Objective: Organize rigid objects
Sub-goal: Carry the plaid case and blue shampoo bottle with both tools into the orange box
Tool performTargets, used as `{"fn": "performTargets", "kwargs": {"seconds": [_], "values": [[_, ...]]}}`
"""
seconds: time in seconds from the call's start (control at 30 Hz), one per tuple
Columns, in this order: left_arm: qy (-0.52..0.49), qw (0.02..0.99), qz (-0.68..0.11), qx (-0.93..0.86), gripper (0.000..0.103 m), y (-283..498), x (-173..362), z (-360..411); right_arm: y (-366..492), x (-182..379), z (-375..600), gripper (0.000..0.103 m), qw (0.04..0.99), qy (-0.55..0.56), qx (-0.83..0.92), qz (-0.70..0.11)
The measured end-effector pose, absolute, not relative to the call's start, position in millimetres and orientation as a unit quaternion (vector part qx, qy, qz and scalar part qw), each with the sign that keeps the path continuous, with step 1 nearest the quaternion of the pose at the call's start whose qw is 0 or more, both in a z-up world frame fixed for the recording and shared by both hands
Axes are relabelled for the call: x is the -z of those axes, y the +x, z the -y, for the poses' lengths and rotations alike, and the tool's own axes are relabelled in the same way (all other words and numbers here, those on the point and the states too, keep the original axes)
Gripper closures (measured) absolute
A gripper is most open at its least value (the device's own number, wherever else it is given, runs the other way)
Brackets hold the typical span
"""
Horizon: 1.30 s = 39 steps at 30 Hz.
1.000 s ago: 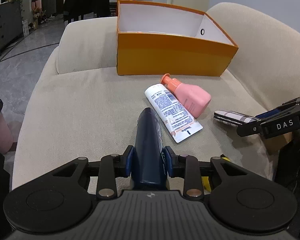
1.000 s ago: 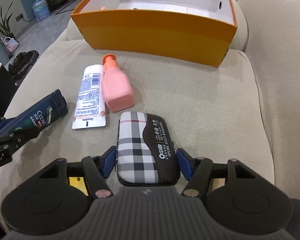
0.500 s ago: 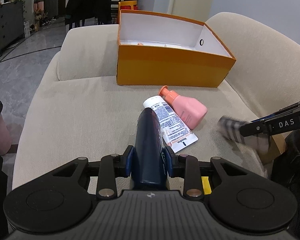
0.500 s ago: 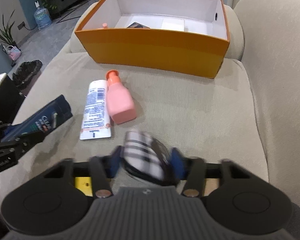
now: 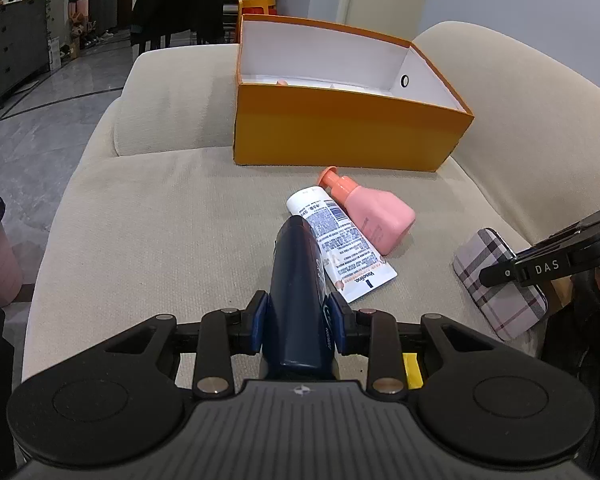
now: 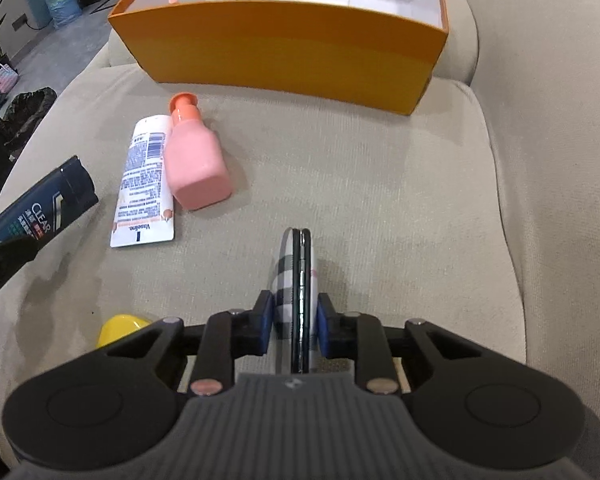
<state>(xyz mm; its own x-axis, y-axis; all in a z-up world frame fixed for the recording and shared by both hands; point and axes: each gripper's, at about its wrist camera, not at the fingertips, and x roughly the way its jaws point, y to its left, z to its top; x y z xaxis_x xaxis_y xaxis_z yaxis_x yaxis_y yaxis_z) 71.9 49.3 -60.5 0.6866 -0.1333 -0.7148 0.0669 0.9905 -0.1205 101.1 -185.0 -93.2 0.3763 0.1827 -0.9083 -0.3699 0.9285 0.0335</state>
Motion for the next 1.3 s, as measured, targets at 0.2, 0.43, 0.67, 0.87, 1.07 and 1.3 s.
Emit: {"fn": "performTargets", "kwargs": {"seconds": [0.2, 0.43, 0.67, 0.87, 1.07, 1.3], "values": [[-0.033, 0.921, -0.383, 0.064, 0.067, 78, 49, -46, 104, 85, 187, 0.084, 0.83, -0.071, -0.169, -0.526], [-0.013, 0.933, -0.351, 0.081, 0.068, 104, 16, -39, 114, 50, 186, 0.084, 0.851, -0.057, -0.177, -0.492], [-0.006, 0.935, -0.341, 0.1, 0.07, 139, -4, -29, 135, 13, 182, 0.084, 0.867, -0.057, -0.189, -0.458], [0.021, 0.936, -0.336, 0.108, 0.074, 156, -18, -20, 147, 0, 175, 0.084, 0.871, -0.062, -0.2, -0.444], [0.034, 0.936, -0.33, 0.118, 0.1, 186, -39, -13, 165, -18, 172, 0.084, 0.879, -0.06, -0.207, -0.425], [0.053, 0.93, -0.345, 0.111, 0.102, 227, -57, -11, 191, -40, 165, 0.084, 0.887, -0.064, -0.213, -0.405]]}}
